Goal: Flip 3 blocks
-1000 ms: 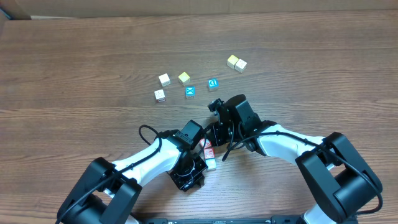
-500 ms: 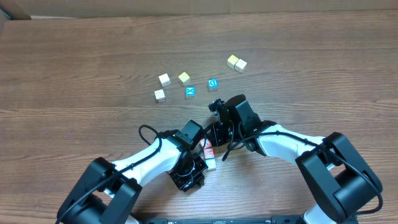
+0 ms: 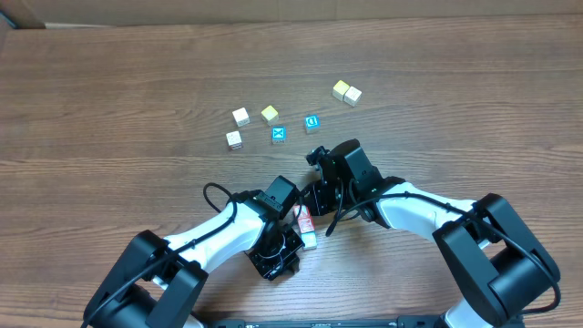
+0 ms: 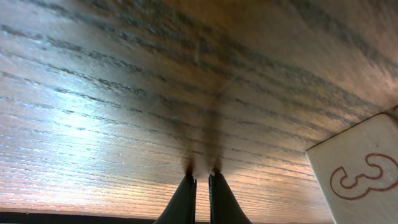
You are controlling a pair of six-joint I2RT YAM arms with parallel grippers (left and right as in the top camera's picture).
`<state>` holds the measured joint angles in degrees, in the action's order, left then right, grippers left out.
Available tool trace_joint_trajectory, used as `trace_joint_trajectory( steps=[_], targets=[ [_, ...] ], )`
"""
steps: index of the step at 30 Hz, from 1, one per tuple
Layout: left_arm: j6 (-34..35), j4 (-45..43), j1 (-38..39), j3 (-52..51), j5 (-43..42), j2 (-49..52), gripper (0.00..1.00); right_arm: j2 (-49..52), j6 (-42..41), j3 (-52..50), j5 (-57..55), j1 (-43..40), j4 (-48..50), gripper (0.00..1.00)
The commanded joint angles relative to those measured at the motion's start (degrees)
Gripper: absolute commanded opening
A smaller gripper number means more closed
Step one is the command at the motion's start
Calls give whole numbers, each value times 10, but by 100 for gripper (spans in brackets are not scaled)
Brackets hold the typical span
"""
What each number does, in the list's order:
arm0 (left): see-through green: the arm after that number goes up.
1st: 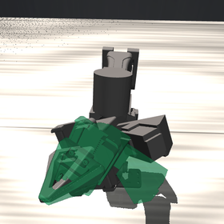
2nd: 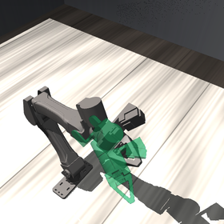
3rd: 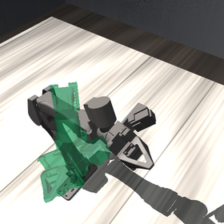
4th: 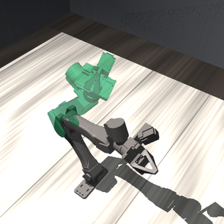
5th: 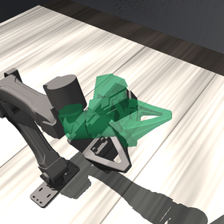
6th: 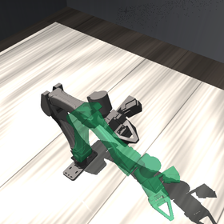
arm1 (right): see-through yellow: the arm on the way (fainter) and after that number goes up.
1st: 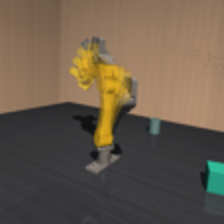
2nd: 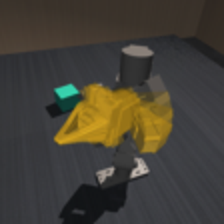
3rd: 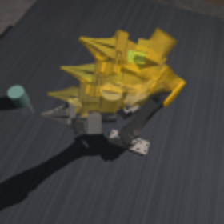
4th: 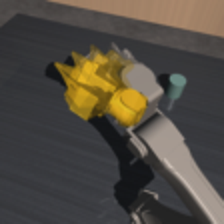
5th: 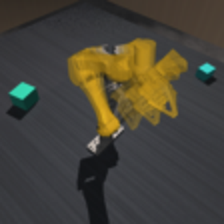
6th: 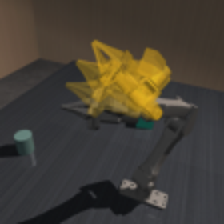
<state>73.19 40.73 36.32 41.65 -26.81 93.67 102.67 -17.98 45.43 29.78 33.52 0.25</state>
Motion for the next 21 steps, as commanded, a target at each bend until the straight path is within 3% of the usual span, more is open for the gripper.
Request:
trace_joint_trajectory(
  steps=[1, 21],
  targets=[
    [3, -1, -4, -17, 53, 22, 4, 3, 2, 12, -1, 3, 0, 4],
    [14, -27, -4, -17, 23, 22, 4, 3, 2, 12, -1, 3, 10, 4]
  ],
)
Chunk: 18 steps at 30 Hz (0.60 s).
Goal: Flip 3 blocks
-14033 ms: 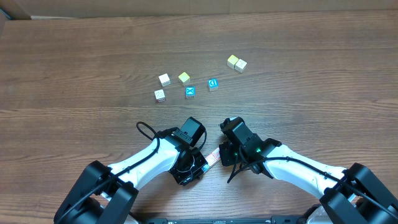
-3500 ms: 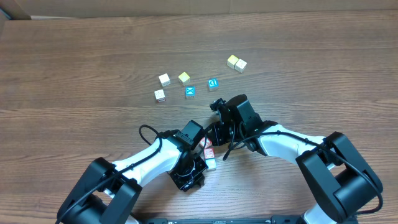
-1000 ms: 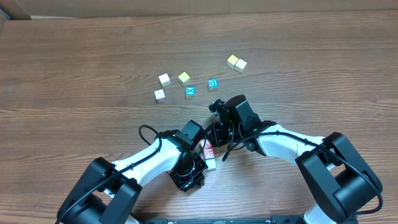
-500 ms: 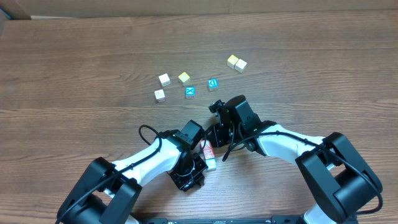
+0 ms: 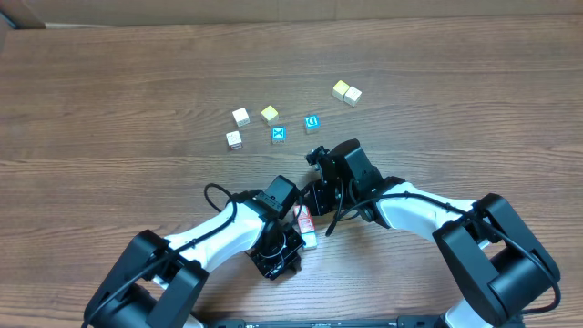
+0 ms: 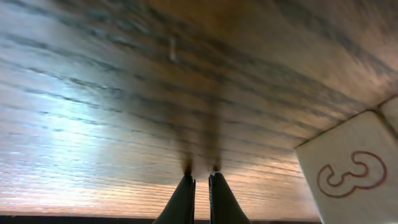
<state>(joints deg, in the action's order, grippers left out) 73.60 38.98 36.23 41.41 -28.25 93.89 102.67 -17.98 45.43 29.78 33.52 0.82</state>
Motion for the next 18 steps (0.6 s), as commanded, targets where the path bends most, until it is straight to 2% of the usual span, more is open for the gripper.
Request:
trace_joint_trajectory(
  steps=[1, 18],
  targets=[
    [10, -7, -3, -15, 49, 20, 4, 3, 2, 12, -1, 3, 4, 4],
    [15, -39, -3, -15, 31, 20, 4, 3, 2, 12, -2, 3, 5, 4]
  ],
)
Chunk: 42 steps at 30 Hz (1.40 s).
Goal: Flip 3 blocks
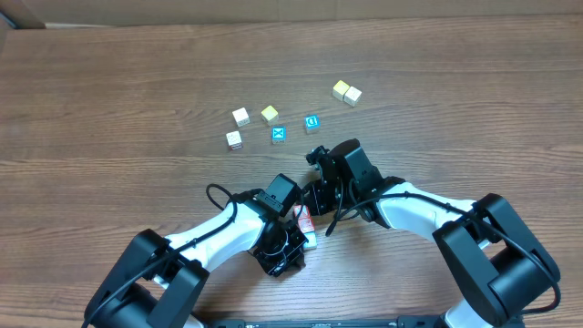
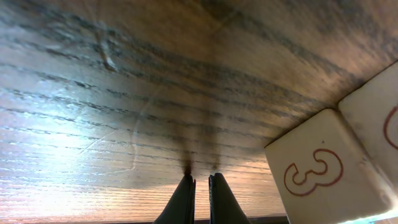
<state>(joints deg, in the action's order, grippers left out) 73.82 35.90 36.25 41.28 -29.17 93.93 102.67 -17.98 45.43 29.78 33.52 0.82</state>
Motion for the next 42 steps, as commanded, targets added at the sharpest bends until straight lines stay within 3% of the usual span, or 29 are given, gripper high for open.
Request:
trace_joint_trajectory(
  steps=[1, 42],
  targets=[
    [14, -8, -3, -13, 40, 19, 4, 3, 2, 12, -1, 3, 6, 4],
    [46, -30, -3, -13, 8, 19, 4, 3, 2, 12, -2, 2, 13, 4]
  ],
)
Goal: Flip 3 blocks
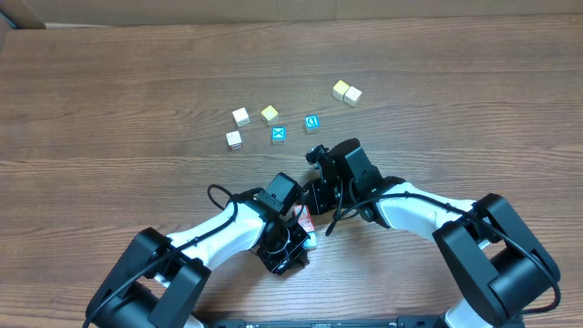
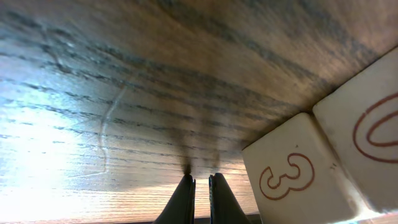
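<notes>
Low over the table, my left gripper [image 2: 201,178] is shut, its fingers almost touching with nothing between them. Just right of the tips stands a white block with a red 3 [image 2: 287,180], and a second white block with a red ring [image 2: 367,121] touches it. From overhead, my left gripper [image 1: 293,248] sits beside these blocks [image 1: 309,240]. My right gripper [image 1: 311,204] points down at a red-marked block [image 1: 306,220]; its jaws are hidden.
Farther back lie several small blocks: two white ones [image 1: 240,116] [image 1: 233,139], a yellow one [image 1: 270,114], two blue ones [image 1: 278,135] [image 1: 311,122], and a yellow and white pair [image 1: 345,92]. Both arms crowd the near middle of the wooden table [image 1: 109,100].
My left gripper has shifted right along the table. The block with the 3 now stands closer to its fingertips, and more of the ring-marked block shows. The right arm has not moved.
At first only a corner of the 3 block showed at the right edge of the left wrist view. At each later moment it lay farther in, then a second block appeared beside it. The left gripper stayed shut throughout, and the far blocks never moved.
</notes>
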You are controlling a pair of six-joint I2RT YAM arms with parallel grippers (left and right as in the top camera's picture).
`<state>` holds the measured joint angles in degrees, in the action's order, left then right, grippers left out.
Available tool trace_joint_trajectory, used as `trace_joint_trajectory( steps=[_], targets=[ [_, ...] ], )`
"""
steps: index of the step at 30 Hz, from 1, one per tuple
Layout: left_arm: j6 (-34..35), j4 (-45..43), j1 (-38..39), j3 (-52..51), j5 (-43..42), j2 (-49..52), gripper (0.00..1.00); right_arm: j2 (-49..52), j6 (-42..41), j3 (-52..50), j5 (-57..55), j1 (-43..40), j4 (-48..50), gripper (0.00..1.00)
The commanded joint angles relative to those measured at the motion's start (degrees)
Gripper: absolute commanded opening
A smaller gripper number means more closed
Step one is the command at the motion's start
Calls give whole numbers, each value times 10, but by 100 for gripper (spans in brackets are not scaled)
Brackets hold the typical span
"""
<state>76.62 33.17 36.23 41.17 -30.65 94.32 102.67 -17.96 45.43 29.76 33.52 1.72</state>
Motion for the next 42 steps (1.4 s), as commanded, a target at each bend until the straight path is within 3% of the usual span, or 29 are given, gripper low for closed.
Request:
trace_joint_trajectory(
  steps=[1, 13, 23, 27, 34, 37, 42],
  targets=[
    [22, -2, -3, -12, 23, 16, 4, 3, 2, 12, -2, 2, 4, 4],
    [-2, 1, -3, -12, 34, -12, 4, -8, 3, 21, -1, -12, -16, 4],
    [-22, 128, -2, -12, 168, -251, 4, -96, 20, 32, -9, -46, -86, 11],
    [-76, 175, -2, -11, 222, -362, 4, -133, 37, 60, -59, -53, -168, 11],
    [-192, 262, -2, 14, 324, -504, 4, -177, 76, 175, -185, -52, -409, 17],
    [-220, 302, -2, 51, 353, -527, 4, -184, 76, 231, -226, -51, -499, 18],
    [-269, 377, -2, 146, 406, -528, 4, -189, 71, 323, -273, -51, -636, 29]
  ],
)
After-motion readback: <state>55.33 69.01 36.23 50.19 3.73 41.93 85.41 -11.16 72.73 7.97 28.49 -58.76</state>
